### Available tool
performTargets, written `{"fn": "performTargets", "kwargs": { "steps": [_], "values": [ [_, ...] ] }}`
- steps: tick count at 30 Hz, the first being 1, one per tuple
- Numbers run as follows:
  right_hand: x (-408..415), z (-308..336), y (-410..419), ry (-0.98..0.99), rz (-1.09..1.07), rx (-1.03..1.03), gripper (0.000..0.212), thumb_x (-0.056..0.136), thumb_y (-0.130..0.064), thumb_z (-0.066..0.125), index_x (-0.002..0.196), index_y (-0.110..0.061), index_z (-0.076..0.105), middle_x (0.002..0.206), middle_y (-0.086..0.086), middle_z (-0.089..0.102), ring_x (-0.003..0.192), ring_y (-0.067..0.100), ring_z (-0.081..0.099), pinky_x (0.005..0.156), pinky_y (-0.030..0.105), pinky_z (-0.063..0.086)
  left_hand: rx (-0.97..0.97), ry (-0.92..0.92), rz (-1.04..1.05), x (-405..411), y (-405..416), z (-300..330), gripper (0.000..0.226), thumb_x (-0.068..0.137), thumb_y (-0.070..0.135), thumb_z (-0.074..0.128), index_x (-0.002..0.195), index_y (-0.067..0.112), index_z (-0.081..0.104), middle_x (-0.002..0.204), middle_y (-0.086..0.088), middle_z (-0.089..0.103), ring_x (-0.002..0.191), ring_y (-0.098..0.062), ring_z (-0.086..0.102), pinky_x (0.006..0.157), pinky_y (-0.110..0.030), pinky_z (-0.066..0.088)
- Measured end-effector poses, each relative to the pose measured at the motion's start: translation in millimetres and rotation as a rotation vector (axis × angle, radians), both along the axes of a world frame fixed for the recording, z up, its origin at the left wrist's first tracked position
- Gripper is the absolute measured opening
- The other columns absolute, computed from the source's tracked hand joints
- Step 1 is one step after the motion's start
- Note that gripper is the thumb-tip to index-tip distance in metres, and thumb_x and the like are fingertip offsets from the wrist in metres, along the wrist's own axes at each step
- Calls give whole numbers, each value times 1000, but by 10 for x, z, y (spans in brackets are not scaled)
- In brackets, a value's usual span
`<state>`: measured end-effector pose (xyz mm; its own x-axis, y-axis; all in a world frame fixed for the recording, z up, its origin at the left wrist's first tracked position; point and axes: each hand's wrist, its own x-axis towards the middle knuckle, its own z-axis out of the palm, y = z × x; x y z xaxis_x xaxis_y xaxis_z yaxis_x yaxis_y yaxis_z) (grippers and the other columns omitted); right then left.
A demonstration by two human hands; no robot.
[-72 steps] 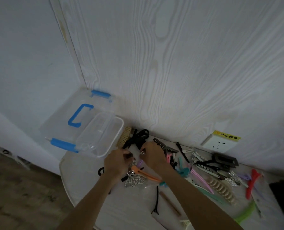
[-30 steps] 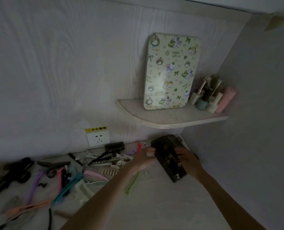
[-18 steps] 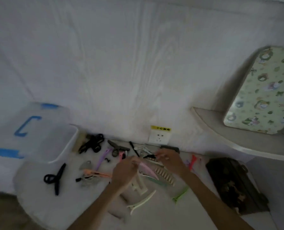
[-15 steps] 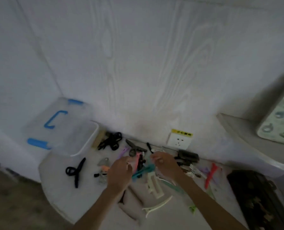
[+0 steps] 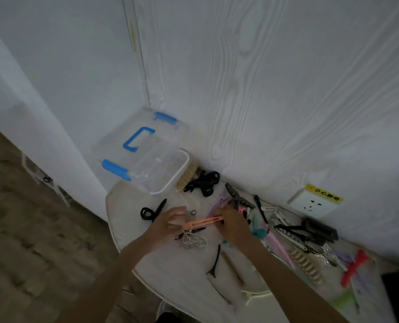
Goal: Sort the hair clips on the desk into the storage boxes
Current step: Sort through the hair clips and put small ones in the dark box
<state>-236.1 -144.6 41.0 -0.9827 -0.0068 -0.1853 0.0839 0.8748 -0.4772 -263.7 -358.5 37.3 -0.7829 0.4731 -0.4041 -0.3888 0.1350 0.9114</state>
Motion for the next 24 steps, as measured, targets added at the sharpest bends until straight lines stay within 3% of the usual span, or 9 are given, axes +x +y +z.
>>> {"fn": "performTargets", "kwargs": {
  "steps": [2, 5, 8, 11, 14, 18, 20, 22, 24],
  "values": [
    [25, -13, 29, -38, -23, 3, 14, 85, -13, 52, 86, -13, 66, 90, 9, 65, 89, 23, 59, 65, 25, 36, -41, -47, 60, -138, -41, 95, 50, 74, -5, 61, 119, 11, 48, 104, -3, 58, 95, -22, 56, 59, -8, 48],
    [43, -11, 88, -110, -44, -3, 15, 82, -9, 53, 89, -14, 65, 91, 7, 66, 90, 23, 61, 68, 29, 44, -275, 88, 18, -280, -98, 193, 41, 86, -12, 47, 125, 0, 51, 111, -8, 54, 102, -19, 48, 56, -3, 44],
    [46, 78, 142, -211, -28, 17, 26, 83, -10, 51, 107, -15, 60, 104, 7, 65, 98, 23, 61, 80, 31, 47, -503, 173, -172, -330, -121, 207, 43, 90, -9, 40, 127, 9, 53, 123, -11, 55, 105, -19, 53, 71, -12, 48],
    [38, 169, 216, -203, -74, 24, 29, 88, -13, 46, 115, -17, 56, 109, 7, 61, 95, 23, 60, 80, 28, 44, -544, 209, -318, -255, -29, 223, 46, 91, -5, 42, 133, 14, 46, 135, -14, 49, 119, -31, 52, 81, -24, 42],
    [22, 211, 252, -136, -99, -12, 25, 94, -14, 39, 112, -16, 57, 101, 6, 59, 79, 18, 52, 72, 25, 37, -568, 303, -419, -111, 164, 344, 36, 94, 6, 47, 129, 12, 53, 120, -7, 57, 114, -24, 55, 94, -33, 44],
    [-81, 263, 188, -41, -13, -54, 20, 92, -12, 46, 103, -13, 63, 92, -3, 58, 86, 11, 53, 77, 20, 35, -571, 276, -552, -76, 291, 332, 29, 96, 16, 47, 119, 15, 63, 118, -8, 63, 109, -20, 59, 95, -34, 45],
    [-182, 305, 146, 23, -35, -72, 20, 90, -10, 49, 102, -12, 66, 95, -2, 63, 88, 10, 55, 79, 18, 38, -647, 317, -501, -176, 322, 300, 31, 95, 15, 44, 121, 20, 61, 125, 0, 62, 113, -13, 57, 98, -28, 44],
    [-297, 336, 125, 152, -98, -70, 23, 90, -8, 49, 106, -11, 65, 102, 6, 65, 93, 19, 60, 82, 27, 45, -696, 410, -364, -300, 383, 292, 39, 93, 5, 38, 125, 21, 56, 132, 3, 57, 120, -11, 53, 99, -23, 40],
    [-432, 330, 131, 262, -101, -30, 29, 91, -4, 46, 115, -8, 60, 100, 13, 63, 84, 25, 60, 73, 33, 49, -715, 510, -269, -423, 484, 300, 44, 93, 2, 35, 134, 18, 46, 140, -1, 48, 126, -15, 47, 99, -20, 36]
  ]
}}
